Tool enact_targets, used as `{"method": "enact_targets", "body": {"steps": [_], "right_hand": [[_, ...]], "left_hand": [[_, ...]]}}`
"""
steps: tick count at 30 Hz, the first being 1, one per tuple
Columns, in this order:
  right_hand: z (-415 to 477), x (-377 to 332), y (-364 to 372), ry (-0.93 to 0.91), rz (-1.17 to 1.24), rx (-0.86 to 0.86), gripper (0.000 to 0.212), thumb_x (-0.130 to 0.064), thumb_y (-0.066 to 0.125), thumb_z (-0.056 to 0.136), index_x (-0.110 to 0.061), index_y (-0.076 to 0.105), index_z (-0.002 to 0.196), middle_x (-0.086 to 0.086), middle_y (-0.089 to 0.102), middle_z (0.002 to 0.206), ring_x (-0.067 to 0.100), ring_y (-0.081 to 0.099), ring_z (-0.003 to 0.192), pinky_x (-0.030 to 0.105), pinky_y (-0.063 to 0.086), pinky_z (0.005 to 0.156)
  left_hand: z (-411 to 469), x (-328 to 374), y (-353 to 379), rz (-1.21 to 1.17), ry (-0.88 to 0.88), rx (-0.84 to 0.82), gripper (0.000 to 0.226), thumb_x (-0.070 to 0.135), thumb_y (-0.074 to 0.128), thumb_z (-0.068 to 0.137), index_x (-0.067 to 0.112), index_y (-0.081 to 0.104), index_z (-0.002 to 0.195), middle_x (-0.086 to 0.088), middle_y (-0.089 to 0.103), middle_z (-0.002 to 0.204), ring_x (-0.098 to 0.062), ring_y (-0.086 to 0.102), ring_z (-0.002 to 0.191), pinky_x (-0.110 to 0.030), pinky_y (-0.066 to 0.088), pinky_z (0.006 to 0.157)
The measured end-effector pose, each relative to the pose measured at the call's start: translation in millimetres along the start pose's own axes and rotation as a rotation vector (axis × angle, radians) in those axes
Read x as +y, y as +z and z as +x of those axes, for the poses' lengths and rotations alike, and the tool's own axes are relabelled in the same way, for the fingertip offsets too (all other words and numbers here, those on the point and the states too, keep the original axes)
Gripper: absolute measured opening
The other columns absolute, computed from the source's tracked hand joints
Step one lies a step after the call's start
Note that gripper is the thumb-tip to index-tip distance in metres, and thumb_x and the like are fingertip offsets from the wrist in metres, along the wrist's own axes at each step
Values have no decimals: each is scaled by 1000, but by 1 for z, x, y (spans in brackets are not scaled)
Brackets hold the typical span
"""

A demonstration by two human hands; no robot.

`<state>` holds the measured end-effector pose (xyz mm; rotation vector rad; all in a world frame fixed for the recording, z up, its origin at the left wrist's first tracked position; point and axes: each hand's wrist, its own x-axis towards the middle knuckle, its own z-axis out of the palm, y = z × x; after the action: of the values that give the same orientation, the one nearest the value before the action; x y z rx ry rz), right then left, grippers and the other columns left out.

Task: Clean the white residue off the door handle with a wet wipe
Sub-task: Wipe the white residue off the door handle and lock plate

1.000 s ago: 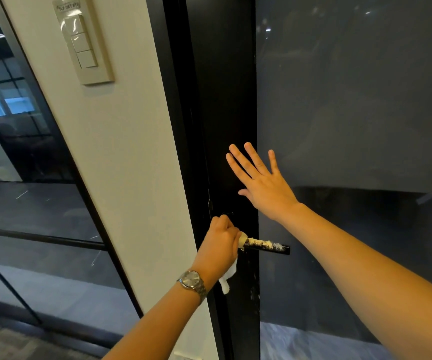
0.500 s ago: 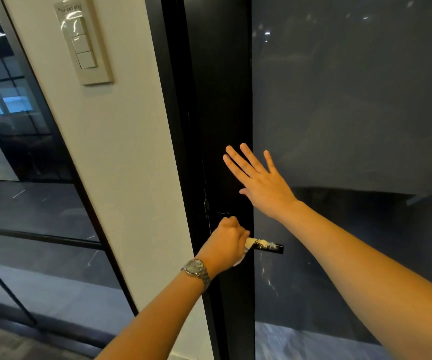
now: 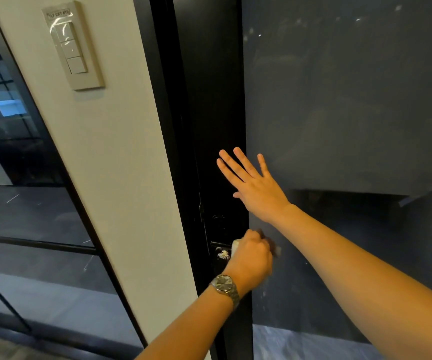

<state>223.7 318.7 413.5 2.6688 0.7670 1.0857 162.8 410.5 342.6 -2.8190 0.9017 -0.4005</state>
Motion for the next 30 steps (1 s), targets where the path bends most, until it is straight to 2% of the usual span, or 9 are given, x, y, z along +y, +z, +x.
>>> {"method": "enact_targets", "body": {"steps": [3, 6, 12, 15, 19, 21, 23, 26, 30], "right_hand": [[-1, 2, -4, -12, 33, -35, 86, -19, 63, 84, -17, 5, 148, 0, -5, 155, 23, -9, 142, 53, 1, 110], [-4, 5, -7, -23, 85, -64, 86, -9, 58, 86, -20, 0, 148, -5, -15, 152, 20, -17, 140, 51, -6, 109], [-7, 3, -5, -14, 121, -75, 88, -3, 55, 85, -22, -5, 147, -7, -19, 151, 19, -21, 140, 52, -10, 108], [-9, 5, -7, -30, 108, -69, 94, 5, 57, 80, -22, -3, 148, -7, -18, 152, 19, -19, 140, 51, -6, 109], [-23, 21, -10, -44, 61, -94, 103, 17, 56, 72, -23, -2, 148, -7, -14, 154, 22, -13, 142, 51, -3, 110], [-29, 27, -11, -38, 55, -103, 103, 17, 54, 73, -24, -3, 148, -7, -14, 153, 23, -12, 142, 49, -4, 110], [-31, 26, -12, -30, 64, -117, 101, 17, 51, 74, -24, -5, 147, -8, -17, 153, 22, -14, 141, 49, -5, 110], [-31, 21, -16, -8, 94, -142, 97, 14, 47, 77, -25, -8, 147, -9, -22, 152, 21, -17, 141, 50, -5, 112], [-35, 16, -23, -7, 151, -188, 90, 9, 44, 82, -26, -7, 147, -9, -25, 150, 16, -21, 140, 50, -7, 113]], "left_hand": [[-1, -1, -4, -200, -12, 79, 23, 17, 47, 81, 17, 68, 71, 1, 66, 78, -13, 58, 74, -13, 24, 57], [2, -24, 8, -154, 93, 121, 22, 9, 45, 88, 2, 60, 73, -14, 64, 74, -28, 57, 68, -29, 46, 67], [9, 17, 5, -87, 28, 12, 25, 19, 50, 89, 0, 59, 102, -18, 59, 104, -32, 52, 95, -39, 38, 78], [1, 2, 2, -97, 101, 187, 28, 16, 39, 91, 4, 64, 85, -14, 64, 88, -29, 57, 81, -33, 42, 70], [-5, -22, 13, -180, -14, 180, 19, 21, 49, 90, 8, 58, 78, -11, 63, 77, -28, 55, 71, -36, 41, 64], [-4, -3, 7, -126, -19, 75, 19, 27, 69, 69, 18, 55, 60, 1, 59, 57, -19, 54, 52, -26, 30, 49], [5, 21, 10, -67, 34, 119, 23, 31, 72, 52, 25, 50, 49, 7, 52, 47, -13, 48, 45, -22, 22, 48], [4, 27, 12, -145, 84, 181, 12, 27, 59, 75, 16, 62, 73, -4, 61, 70, -22, 55, 66, -29, 32, 59], [-7, -2, 15, -370, 108, 235, 30, 26, 36, 98, 6, 57, 103, -14, 62, 102, -29, 53, 92, -37, 38, 87]]}}
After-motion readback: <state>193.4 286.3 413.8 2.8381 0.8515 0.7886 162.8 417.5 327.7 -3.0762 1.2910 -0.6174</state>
